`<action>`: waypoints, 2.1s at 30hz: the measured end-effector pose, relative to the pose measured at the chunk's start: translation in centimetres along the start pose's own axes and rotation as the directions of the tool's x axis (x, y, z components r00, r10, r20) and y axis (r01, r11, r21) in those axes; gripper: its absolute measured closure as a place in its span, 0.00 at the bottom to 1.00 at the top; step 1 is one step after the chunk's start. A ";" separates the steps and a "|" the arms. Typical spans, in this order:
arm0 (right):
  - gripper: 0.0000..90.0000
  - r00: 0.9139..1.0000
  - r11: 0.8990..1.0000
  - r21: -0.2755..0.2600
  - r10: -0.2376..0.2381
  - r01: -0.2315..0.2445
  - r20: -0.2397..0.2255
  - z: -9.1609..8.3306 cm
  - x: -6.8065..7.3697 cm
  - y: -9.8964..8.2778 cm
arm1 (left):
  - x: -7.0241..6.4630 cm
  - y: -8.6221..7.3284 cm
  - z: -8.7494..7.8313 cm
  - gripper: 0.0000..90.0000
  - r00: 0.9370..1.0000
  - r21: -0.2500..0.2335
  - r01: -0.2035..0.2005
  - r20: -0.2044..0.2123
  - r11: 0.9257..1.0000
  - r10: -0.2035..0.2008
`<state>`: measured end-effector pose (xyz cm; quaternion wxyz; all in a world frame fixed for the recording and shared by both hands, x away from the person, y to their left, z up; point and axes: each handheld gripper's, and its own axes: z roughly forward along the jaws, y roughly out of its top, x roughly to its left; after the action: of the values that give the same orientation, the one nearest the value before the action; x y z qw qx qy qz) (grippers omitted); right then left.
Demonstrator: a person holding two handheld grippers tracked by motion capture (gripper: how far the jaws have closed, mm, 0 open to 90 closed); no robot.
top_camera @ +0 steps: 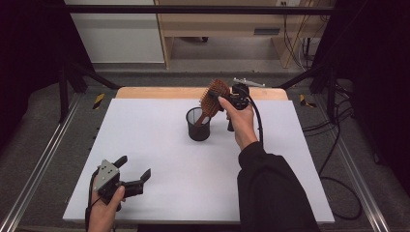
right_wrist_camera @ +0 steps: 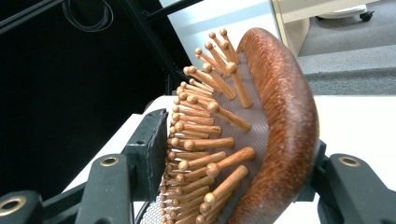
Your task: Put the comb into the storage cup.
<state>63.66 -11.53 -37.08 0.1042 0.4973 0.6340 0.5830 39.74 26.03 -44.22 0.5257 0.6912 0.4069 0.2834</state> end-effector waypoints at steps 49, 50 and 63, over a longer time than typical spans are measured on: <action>0.17 1.000 0.999 0.021 -0.028 0.028 -0.001 0.1 0.6 0.1 | -0.1 0.0 0.1 0.02 1.000 0.005 0.000 0.005 1.000 0.000; 0.16 1.000 0.999 0.021 -0.029 0.029 0.000 0.1 0.6 0.1 | -0.1 0.0 0.1 0.03 1.000 0.005 0.000 0.005 1.000 0.000; 0.14 0.999 0.999 0.026 -0.040 0.039 0.005 0.1 0.8 0.1 | 0.0 0.0 0.0 0.02 1.000 0.004 0.001 0.004 1.000 -0.001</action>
<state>63.39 -10.83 -36.70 0.1112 0.4876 0.6509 0.5712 39.74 25.98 -44.25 0.5253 0.6926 0.4067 0.2810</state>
